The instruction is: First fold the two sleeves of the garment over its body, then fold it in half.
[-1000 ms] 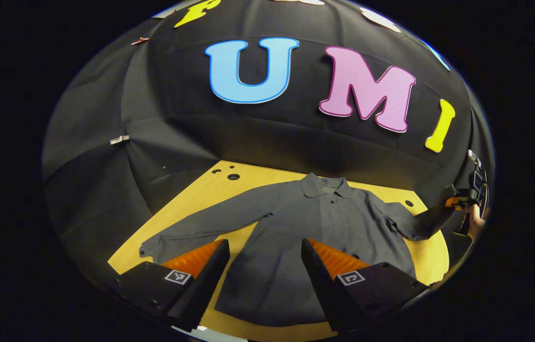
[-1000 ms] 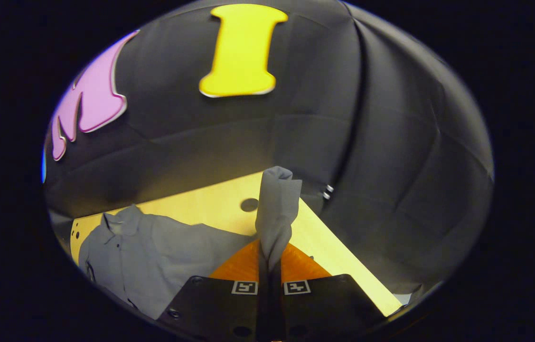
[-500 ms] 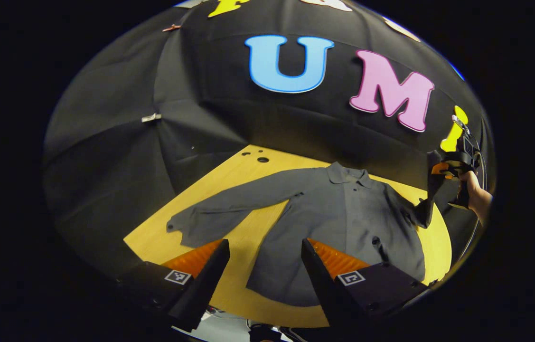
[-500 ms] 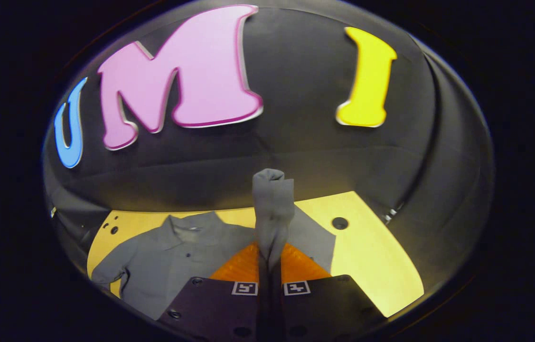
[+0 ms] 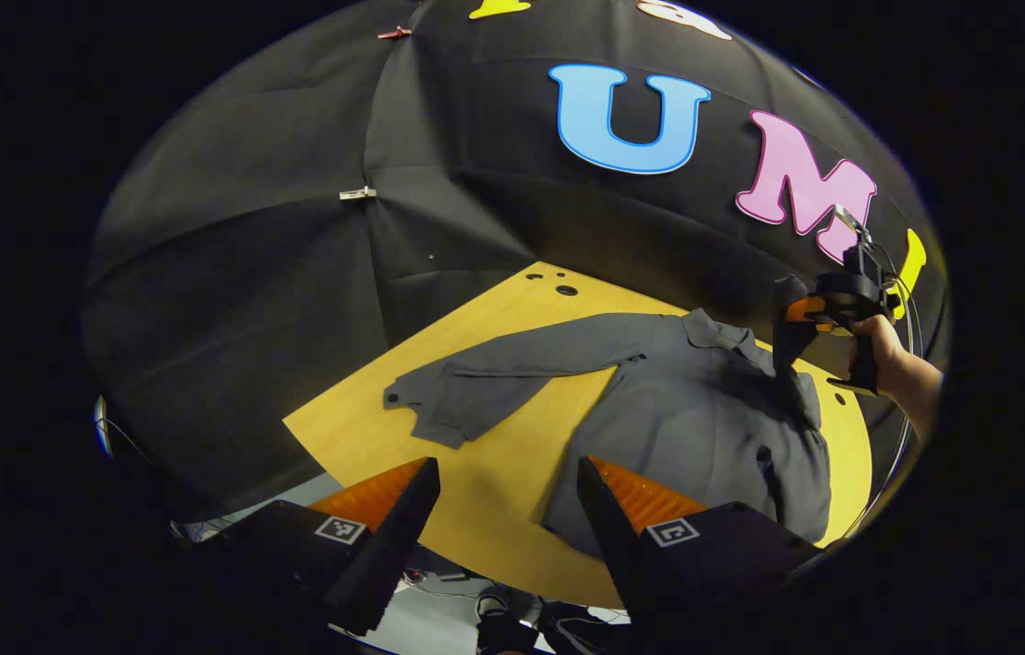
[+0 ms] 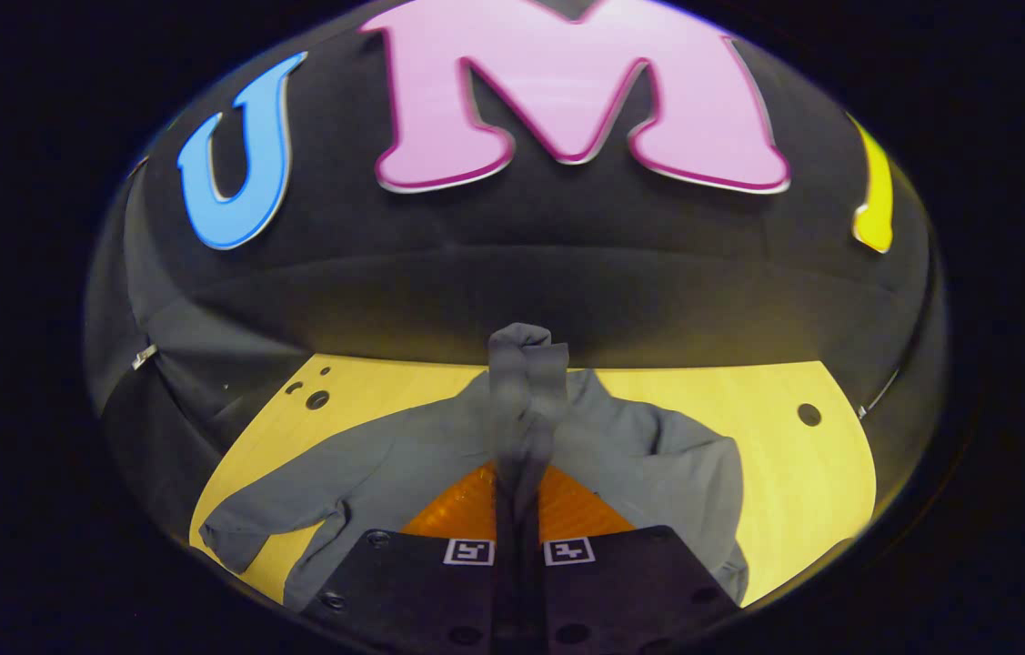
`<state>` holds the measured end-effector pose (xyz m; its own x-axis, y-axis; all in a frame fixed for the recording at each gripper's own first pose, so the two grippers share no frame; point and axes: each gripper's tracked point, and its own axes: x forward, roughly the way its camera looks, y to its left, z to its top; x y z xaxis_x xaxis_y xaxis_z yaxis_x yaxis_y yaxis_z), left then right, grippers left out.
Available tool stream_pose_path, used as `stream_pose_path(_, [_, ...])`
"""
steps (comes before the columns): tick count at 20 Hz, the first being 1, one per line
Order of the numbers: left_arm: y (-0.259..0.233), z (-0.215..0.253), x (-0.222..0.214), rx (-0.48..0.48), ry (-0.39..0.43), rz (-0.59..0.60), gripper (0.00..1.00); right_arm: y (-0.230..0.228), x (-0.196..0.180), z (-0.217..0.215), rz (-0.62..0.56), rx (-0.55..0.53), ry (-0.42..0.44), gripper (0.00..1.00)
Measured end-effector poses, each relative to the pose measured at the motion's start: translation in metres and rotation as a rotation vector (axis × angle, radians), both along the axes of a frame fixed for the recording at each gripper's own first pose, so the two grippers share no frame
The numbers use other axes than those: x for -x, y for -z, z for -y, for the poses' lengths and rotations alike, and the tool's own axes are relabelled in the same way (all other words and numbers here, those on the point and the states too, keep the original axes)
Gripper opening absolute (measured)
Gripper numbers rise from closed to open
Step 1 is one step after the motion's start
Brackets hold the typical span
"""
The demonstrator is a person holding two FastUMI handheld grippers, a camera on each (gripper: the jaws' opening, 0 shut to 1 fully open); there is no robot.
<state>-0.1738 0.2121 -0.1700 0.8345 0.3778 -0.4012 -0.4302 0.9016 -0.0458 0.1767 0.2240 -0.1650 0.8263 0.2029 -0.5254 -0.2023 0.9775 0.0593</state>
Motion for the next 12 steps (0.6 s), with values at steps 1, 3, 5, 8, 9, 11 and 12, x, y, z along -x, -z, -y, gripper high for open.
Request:
stream_pose_path(1, [0.005, -0.004, 0.005, 0.000, -0.008, -0.006, 0.96, 0.008, 0.001, -0.018, -0.012, 0.003, -0.024, 0.05])
stream_pose_path(3, [0.015, -0.011, 0.009, 0.021, -0.030, -0.020, 0.96, 0.030, 0.002, -0.050, -0.050, 0.002, -0.063, 0.05])
stream_pose_path(5, [0.027, -0.014, 0.016, 0.061, -0.040, -0.043, 0.96, 0.050, 0.009, -0.080, -0.089, 0.002, -0.104, 0.05])
stream_pose_path(8, [0.032, -0.023, 0.027, 0.076, -0.051, -0.049, 0.96, 0.081, 0.015, -0.114, -0.130, 0.024, -0.145, 0.05])
stream_pose_path(9, [0.033, -0.026, 0.029, 0.071, -0.054, -0.054, 0.96, 0.089, 0.021, -0.124, -0.163, 0.021, -0.158, 0.06])
stream_pose_path(11, [0.032, -0.028, 0.029, 0.077, -0.048, -0.055, 0.96, 0.100, 0.027, -0.144, -0.209, -0.010, -0.178, 0.14])
stream_pose_path(12, [0.031, -0.028, 0.028, 0.085, -0.048, -0.051, 0.96, 0.102, 0.027, -0.151, -0.212, -0.018, -0.186, 0.19])
